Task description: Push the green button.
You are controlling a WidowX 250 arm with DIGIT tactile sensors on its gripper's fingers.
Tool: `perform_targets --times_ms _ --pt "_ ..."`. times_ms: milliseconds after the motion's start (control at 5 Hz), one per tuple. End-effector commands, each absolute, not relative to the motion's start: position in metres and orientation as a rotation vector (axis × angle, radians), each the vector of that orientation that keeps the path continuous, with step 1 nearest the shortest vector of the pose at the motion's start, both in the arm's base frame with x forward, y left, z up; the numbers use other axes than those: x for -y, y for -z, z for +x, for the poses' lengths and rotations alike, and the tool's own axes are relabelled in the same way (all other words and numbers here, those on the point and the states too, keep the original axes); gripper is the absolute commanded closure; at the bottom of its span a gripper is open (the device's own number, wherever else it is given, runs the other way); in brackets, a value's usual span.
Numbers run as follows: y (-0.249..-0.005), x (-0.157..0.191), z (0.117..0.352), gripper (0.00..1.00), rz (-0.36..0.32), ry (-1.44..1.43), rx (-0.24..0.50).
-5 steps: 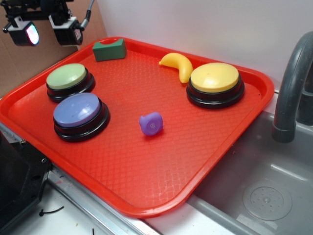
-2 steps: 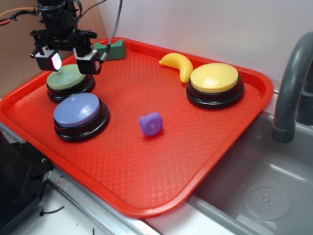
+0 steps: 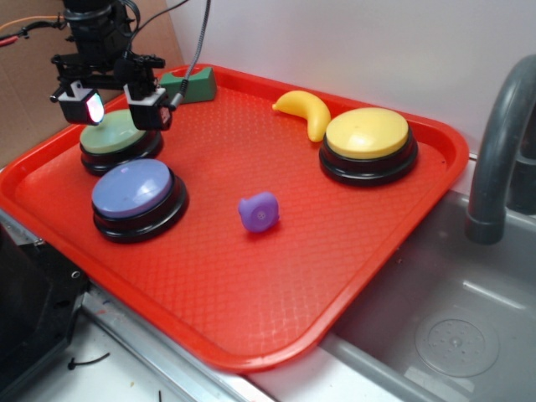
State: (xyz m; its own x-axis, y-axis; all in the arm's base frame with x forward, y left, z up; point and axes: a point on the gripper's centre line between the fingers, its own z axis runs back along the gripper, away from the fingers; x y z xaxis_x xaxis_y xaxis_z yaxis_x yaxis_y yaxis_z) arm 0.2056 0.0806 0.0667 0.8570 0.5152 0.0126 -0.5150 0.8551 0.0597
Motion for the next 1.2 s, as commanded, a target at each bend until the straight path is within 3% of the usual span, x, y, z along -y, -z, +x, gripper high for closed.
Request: perform_targets --times_ms 0,200,400,800,1000 --pt "-0.054 -0.093 0.207 0.0 0.087 -0.541 -0.009" --pt "-0.042 -0.094 0.206 0.0 0.088 -0.545 -0.041" --pt "-0.05 -0.095 0.205 0.0 0.08 -0.54 -0.033" --pt "-0.104 -0.095 0.197 0.0 0.072 -0.533 0.065" --pt "-0.119 -0.095 0.191 0.0 0.079 -0.529 0.07"
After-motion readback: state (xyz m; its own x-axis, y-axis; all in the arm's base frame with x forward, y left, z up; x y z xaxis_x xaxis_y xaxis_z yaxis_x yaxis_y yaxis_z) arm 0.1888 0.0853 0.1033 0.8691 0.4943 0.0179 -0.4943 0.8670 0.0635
